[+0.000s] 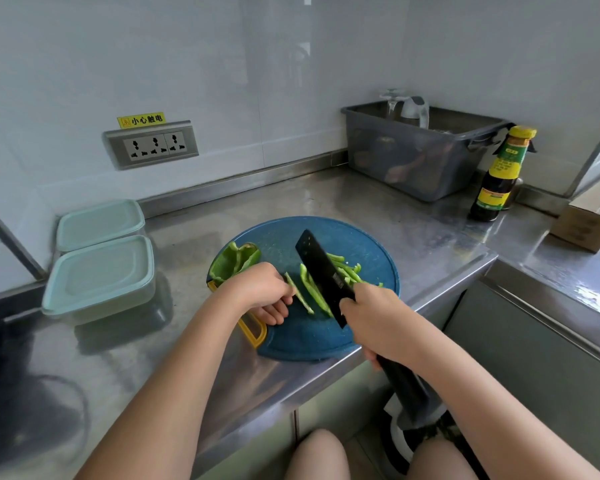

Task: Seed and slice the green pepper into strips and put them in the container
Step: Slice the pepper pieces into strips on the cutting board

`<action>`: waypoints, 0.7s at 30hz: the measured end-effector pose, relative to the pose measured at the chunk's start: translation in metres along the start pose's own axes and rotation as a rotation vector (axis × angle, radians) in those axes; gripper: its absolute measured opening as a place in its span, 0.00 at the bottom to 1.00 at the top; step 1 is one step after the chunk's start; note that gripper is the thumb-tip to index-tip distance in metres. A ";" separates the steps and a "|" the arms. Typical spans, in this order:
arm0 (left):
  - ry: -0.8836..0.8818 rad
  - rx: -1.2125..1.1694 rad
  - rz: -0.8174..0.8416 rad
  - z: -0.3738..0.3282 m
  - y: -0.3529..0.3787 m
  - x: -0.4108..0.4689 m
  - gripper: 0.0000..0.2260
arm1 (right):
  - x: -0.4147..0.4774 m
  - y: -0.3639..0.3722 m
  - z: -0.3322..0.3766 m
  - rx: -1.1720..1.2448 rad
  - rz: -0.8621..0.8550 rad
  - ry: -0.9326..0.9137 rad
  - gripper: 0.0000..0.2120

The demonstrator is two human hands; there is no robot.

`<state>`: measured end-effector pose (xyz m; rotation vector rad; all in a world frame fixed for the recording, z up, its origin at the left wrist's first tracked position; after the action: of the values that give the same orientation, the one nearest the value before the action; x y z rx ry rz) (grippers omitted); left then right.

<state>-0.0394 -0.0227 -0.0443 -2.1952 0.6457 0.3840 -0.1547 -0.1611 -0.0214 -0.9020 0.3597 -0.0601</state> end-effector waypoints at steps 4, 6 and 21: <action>0.132 0.006 -0.221 0.004 0.000 0.005 0.09 | 0.008 -0.013 0.004 0.078 -0.078 0.027 0.07; 0.237 0.062 -0.390 0.004 0.000 0.010 0.09 | 0.010 -0.015 0.006 0.053 -0.067 0.030 0.07; 0.186 0.095 -0.408 0.009 0.003 0.017 0.17 | 0.006 0.011 0.008 -0.146 -0.094 -0.124 0.04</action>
<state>-0.0281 -0.0227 -0.0602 -2.2176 0.2904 -0.0619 -0.1479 -0.1494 -0.0271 -1.0617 0.2078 -0.0644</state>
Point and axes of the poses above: each hand's wrist, its own x-axis towards the middle knuckle, its own y-axis out of the palm, z = x × y, the point moved 1 cm from there along x, towards the middle knuckle
